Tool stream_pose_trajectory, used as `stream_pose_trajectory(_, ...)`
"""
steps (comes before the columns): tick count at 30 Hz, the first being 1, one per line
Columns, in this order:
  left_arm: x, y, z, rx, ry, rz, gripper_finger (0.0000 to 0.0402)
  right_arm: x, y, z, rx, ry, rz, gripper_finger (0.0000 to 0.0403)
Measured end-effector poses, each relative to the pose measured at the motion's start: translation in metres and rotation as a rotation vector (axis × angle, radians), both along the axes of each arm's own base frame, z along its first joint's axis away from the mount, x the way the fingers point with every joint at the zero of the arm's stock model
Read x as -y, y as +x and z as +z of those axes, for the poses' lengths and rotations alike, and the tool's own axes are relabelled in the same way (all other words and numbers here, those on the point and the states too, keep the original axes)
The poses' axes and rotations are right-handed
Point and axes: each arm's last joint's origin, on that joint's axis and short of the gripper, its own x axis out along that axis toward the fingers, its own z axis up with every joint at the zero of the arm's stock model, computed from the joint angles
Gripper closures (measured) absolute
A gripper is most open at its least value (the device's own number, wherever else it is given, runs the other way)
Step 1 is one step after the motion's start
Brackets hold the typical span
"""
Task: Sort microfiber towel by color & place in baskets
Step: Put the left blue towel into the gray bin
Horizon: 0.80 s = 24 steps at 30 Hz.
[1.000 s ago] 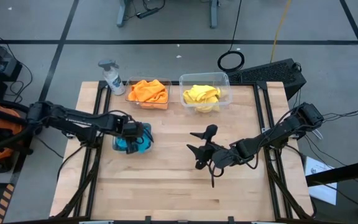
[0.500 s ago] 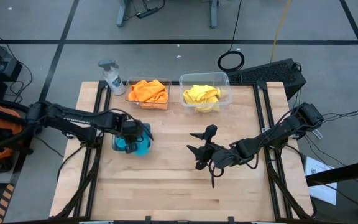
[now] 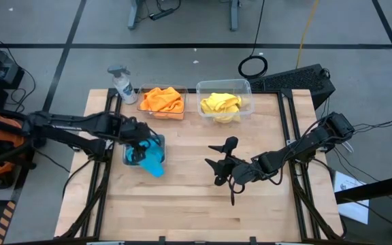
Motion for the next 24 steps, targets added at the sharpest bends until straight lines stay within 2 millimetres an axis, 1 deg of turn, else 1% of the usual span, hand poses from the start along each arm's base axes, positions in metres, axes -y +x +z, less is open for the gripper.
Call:
stream_pose_trajectory(2,0.005,-0.002,0.004,0.032,-0.028,-0.022,0.0151,0.000,0.000,0.000,-0.001,0.000,-0.001,0.0149)
stream_pose_trajectory(4,0.015,-0.001,0.005,0.057,-0.062,-0.077,0.0167,0.000,0.000,0.000,-0.001,0.000,-0.001,0.0149)
stream_pose_trajectory(7,0.036,0.004,0.000,0.108,-0.114,-0.201,0.0211,0.000,0.000,0.000,-0.001,0.000,-0.001,0.0149)
stream_pose_trajectory(10,0.056,0.009,-0.015,0.120,-0.129,-0.300,0.0270,0.000,0.000,0.000,-0.001,0.000,-0.001,0.0149)
stream_pose_trajectory(12,0.064,0.011,-0.027,0.087,-0.104,-0.327,0.0313,0.000,0.000,0.000,-0.002,-0.001,-0.001,0.0149)
stream_pose_trajectory(15,0.068,0.013,-0.046,0.008,-0.032,-0.308,0.0373,0.000,0.000,0.000,-0.002,-0.001,-0.001,0.0149)
stream_pose_trajectory(16,0.068,0.013,-0.051,-0.012,0.001,-0.291,0.0387,0.000,0.000,0.000,-0.002,-0.001,-0.001,0.0149)
stream_pose_trajectory(17,0.066,0.014,-0.054,-0.023,0.038,-0.276,0.0393,0.000,0.000,0.000,-0.002,0.000,-0.001,0.0149)
stream_pose_trajectory(19,0.062,0.015,-0.058,-0.031,0.116,-0.245,0.0390,0.000,0.000,0.000,-0.002,0.001,-0.001,0.0149)
stream_pose_trajectory(21,0.057,0.016,-0.057,-0.028,0.198,-0.222,0.0382,0.000,0.000,0.000,-0.001,0.002,-0.002,0.0149)
stream_pose_trajectory(24,0.048,0.017,-0.057,-0.034,0.260,-0.193,0.0382,0.000,0.000,0.000,-0.001,0.002,-0.002,0.0149)
